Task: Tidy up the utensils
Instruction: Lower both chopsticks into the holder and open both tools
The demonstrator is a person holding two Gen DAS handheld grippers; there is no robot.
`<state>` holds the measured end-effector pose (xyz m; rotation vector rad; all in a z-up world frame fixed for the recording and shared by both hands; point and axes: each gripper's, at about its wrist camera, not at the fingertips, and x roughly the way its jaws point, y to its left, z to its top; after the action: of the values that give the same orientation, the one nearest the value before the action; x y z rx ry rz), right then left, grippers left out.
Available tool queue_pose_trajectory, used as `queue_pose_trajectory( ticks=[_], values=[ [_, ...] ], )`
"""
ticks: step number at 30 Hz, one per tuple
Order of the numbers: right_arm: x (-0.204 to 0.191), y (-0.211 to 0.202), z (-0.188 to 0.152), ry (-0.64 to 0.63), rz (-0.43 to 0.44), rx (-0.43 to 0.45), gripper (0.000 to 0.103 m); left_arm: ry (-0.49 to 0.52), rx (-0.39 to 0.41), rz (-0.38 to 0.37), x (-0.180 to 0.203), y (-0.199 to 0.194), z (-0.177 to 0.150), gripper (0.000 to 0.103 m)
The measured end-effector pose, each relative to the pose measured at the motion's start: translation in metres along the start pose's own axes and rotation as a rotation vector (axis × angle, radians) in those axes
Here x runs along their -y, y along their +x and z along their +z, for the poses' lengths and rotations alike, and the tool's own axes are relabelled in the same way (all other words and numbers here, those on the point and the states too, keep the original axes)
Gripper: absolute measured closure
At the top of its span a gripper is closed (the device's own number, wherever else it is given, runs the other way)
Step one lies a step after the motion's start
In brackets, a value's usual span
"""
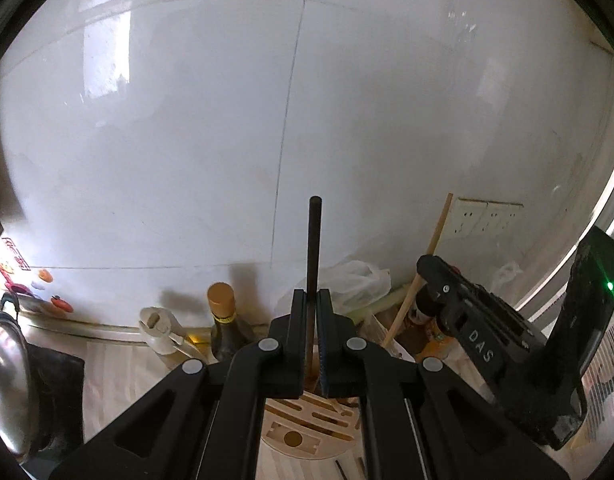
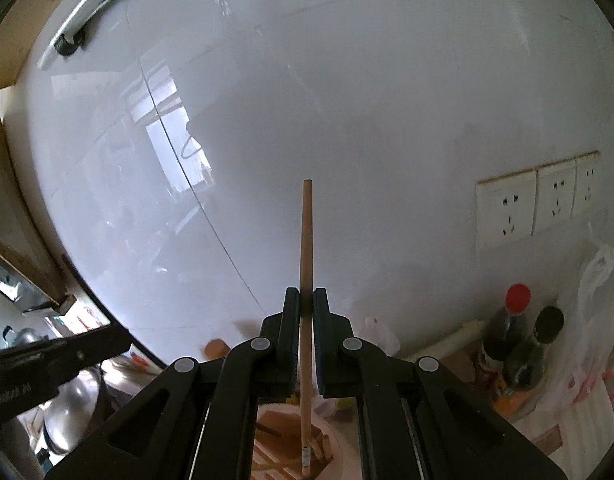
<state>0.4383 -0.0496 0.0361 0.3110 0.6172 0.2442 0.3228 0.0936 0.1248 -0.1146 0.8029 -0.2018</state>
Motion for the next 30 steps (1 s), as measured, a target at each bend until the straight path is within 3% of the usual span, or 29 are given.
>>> queue_pose_trajectory(
  ticks=[23,29,30],
  values=[
    [0.001,-0.003,-0.041,-0.036,0.044,-0.095,0.096,-0.011,-0.15,-0.012,-0.007,0.035,-0.028,0.1],
    [-0.002,-0.01,-0.048,-0.054,0.102,-0.189,0.095,-0.053,-0.139,-0.015,-0.009,0.018,-0.025,0.096],
    [-0.003,-0.013,-0.049,-0.059,0.105,-0.198,0.092,-0.059,-0.128,-0.006,-0.01,0.013,-0.024,0.091]
  ],
)
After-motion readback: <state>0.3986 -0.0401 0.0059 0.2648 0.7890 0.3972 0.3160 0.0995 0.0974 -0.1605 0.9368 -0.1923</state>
